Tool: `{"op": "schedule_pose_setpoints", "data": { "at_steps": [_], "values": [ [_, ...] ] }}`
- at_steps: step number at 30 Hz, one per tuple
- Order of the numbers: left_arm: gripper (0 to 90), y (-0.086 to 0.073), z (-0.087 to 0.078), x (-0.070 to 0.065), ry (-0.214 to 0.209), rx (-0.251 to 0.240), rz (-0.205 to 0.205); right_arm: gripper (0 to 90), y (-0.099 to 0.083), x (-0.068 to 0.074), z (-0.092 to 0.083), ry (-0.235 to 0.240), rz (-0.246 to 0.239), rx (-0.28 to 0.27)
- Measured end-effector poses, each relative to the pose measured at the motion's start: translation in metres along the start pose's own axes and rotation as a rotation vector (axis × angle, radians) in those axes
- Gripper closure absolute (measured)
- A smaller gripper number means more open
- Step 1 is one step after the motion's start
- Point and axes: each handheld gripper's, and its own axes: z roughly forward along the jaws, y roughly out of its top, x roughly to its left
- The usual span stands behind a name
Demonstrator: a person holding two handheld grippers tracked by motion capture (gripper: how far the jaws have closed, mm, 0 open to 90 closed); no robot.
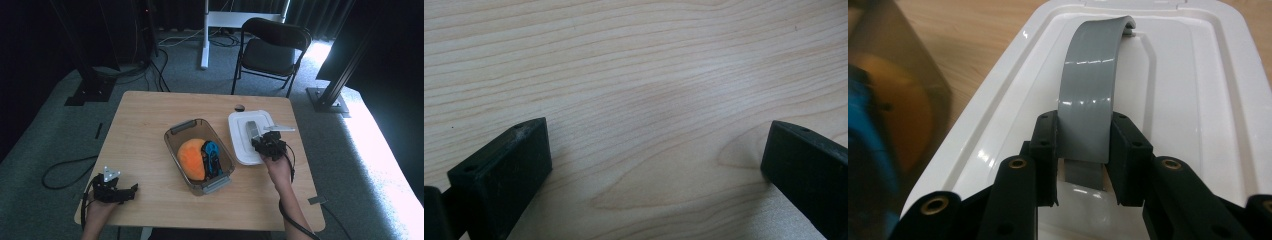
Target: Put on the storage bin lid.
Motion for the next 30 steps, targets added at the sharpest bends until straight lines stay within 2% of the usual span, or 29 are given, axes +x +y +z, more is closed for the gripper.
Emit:
{"op": "schedule_pose_setpoints", "data": {
  "at_steps": [5, 9, 16, 19, 21, 23, 26, 27, 30],
  "values": [
    [0.3, 0.0, 0.0, 0.0, 0.001, 0.0, 0.002, 68.0, 0.009, 0.008, -0.021, 0.016, -0.016, -0.045],
    [0.3, 0.0, 0.0, 0.0, 0.001, -0.001, 0.001, 67.9, 0.015, 0.016, -0.035, 0.059, -0.026, -0.079],
    [0.2, 0.0, 0.0, 0.0, 0.001, -0.001, 0.001, 68.0, 0.02, 0.037, -0.048, 0.119, -0.068, -0.108],
    [0.2, 0.0, 0.0, 0.0, 0.001, -0.001, 0.001, 68.0, 0.021, 0.044, -0.049, 0.139, -0.081, -0.111],
    [0.2, 0.0, 0.0, 0.0, 0.0, 0.0, 0.001, 67.9, 0.021, 0.059, -0.049, 0.178, -0.112, -0.109],
    [0.2, 0.0, 0.0, 0.0, 0.0, 0.0, 0.0, 68.0, 0.021, 0.064, -0.049, 0.191, -0.123, -0.108],
    [0.3, 0.0, 0.0, 0.0, 0.0, 0.0, 0.001, 68.0, 0.021, 0.081, -0.046, 0.252, -0.146, -0.099],
    [0.3, 0.0, 0.0, 0.0, 0.0, 0.0, 0.001, 68.0, 0.021, 0.081, -0.046, 0.252, -0.146, -0.099],
    [0.3, 0.0, 0.0, 0.0, 0.0, 0.0, 0.001, 68.0, 0.019, 0.096, -0.041, 0.302, -0.171, -0.087]
  ]
}}
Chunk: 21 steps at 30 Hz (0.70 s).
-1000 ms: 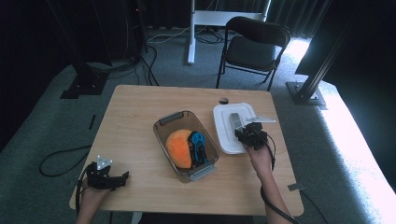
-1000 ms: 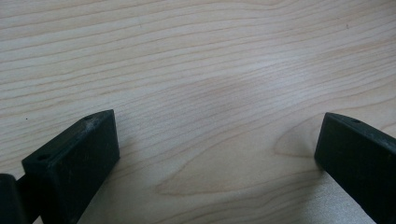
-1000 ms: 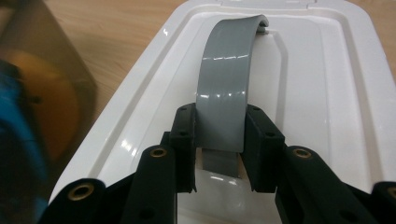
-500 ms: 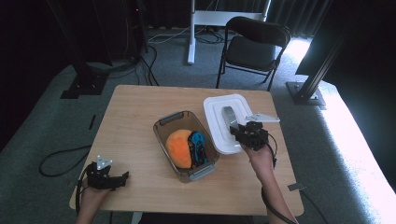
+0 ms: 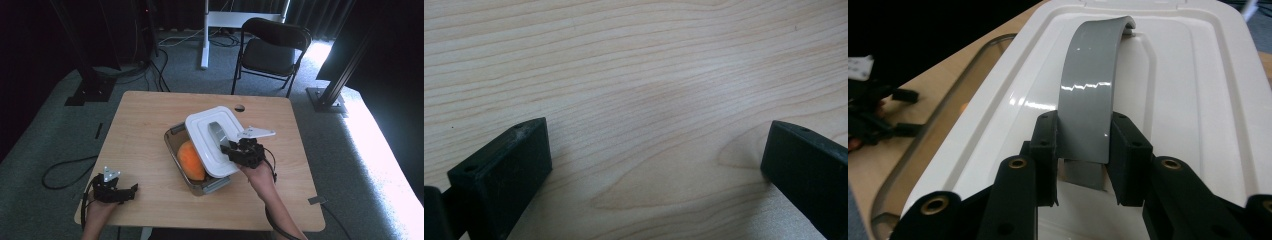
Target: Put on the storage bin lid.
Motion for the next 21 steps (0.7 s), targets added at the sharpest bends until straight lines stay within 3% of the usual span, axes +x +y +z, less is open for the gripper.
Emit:
{"op": "schedule_pose_setpoints", "data": {
  "at_steps": [9, 21],
  "values": [
    [0.3, 0.0, 0.0, 0.0, -0.001, 0.001, 0.0, 68.0, 0.004, 0.024, 0.019, 0.073, -0.038, 0.019],
    [0.3, 0.0, 0.0, 0.0, 0.0, 0.0, 0.0, 67.9, -0.003, 0.034, 0.04, 0.132, -0.047, 0.079]
  ]
}}
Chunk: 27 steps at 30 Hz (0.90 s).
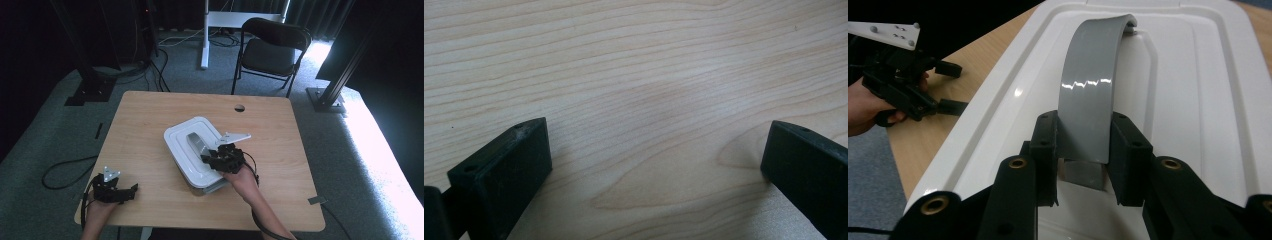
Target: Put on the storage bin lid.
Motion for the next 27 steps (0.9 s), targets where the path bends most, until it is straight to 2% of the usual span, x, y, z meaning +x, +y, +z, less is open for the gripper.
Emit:
{"op": "schedule_pose_setpoints", "data": {
  "at_steps": [7, 9, 16, 19, 24, 26, 27],
  "values": [
    [0.3, 0.0, 0.0, 0.0001, 0.0, 0.0, 0.001, 68.0, -0.0009, 0.0024, 0.0051, -0.001, 0.012, 0.003],
    [0.3, 0.0, 0.0, 0.0, 0.0, 0.0, 0.001, 68.0, -0.0003, 0.0045, 0.0068, -0.006, -0.005, 0.006],
    [0.3, 0.0, -0.0001, 0.0001, 0.0, 0.001, 0.001, 68.2, -0.0031, 0.0074, 0.0081, -0.011, -0.006, 0.013],
    [0.3, 0.0, 0.0001, 0.0, 0.0, -0.001, 0.0, 68.2, -0.0063, 0.0047, 0.009, 0.005, 0.003, 0.006],
    [0.3, 0.0001, 0.0, 0.0001, 0.002, 0.0, 0.0, 67.2, -0.0066, 0.005, 0.0084, 0.006, -0.001, 0.001],
    [0.3, 0.0006, 0.0006, -0.0004, 0.011, -0.001, -0.011, 56.2, -0.0077, 0.004, 0.0061, 0.021, -0.006, -0.001],
    [0.3, 0.001, 0.0006, -0.0006, 0.014, 0.002, -0.014, 52.2, -0.0079, 0.0035, 0.0034, 0.012, -0.008, -0.015]
  ]
}}
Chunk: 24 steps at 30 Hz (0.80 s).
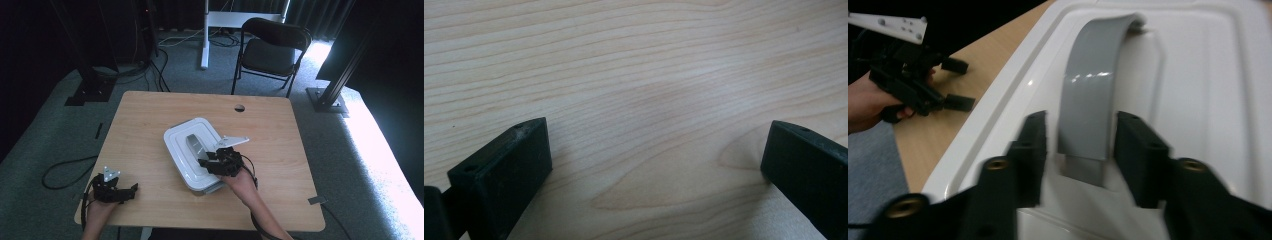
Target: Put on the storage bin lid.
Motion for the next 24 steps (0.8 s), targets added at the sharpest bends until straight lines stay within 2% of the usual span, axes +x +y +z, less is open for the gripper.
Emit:
{"op": "schedule_pose_setpoints", "data": {
  "at_steps": [3, 6, 8, 9, 10, 13, 16, 19, 22, 23, 24],
  "values": [
    [0.3, 0.001, 0.0, -0.001, 0.006, 0.002, -0.007, 39.6, 0.001, -0.008, -0.01, -0.005, 0.021, -0.034],
    [0.3, 0.002, 0.0, -0.002, 0.0, 0.012, -0.009, 27.8, 0.002, -0.021, -0.018, -0.044, 0.044, -0.058],
    [0.3, 0.003, 0.001, -0.004, -0.008, 0.016, -0.005, 18.2, 0.001, -0.03, -0.021, -0.074, 0.044, -0.05],
    [0.3, 0.003, 0.001, -0.004, -0.008, 0.016, -0.005, 18.2, 0.001, -0.03, -0.021, -0.074, 0.044, -0.05],
    [0.3, 0.006, 0.002, -0.007, -0.01, 0.014, 0.007, 17.4, 0.0, -0.039, -0.027, -0.088, 0.055, -0.058],
    [0.3, 0.009, 0.003, -0.009, -0.013, 0.008, 0.001, 13.4, -0.003, -0.052, -0.032, -0.118, 0.076, -0.081],
    [0.3, 0.013, 0.003, -0.01, -0.013, 0.005, 0.005, 13.4, -0.007, -0.066, -0.036, -0.181, 0.071, -0.083],
    [0.3, 0.015, 0.004, -0.012, -0.017, 0.0, 0.007, 13.4, -0.014, -0.08, -0.039, -0.197, 0.088, -0.103],
    [0.3, 0.017, 0.004, -0.014, -0.018, -0.003, 0.006, 13.4, -0.016, -0.084, -0.039, -0.222, 0.095, -0.097],
    [0.3, 0.02, 0.004, -0.016, -0.022, -0.01, 0.004, 13.1, -0.024, -0.098, -0.039, -0.286, 0.114, -0.089],
    [0.3, 0.021, 0.004, -0.017, -0.018, -0.01, 0.007, 12.9, -0.027, -0.103, -0.038, -0.295, 0.123, -0.083]
  ]
}}
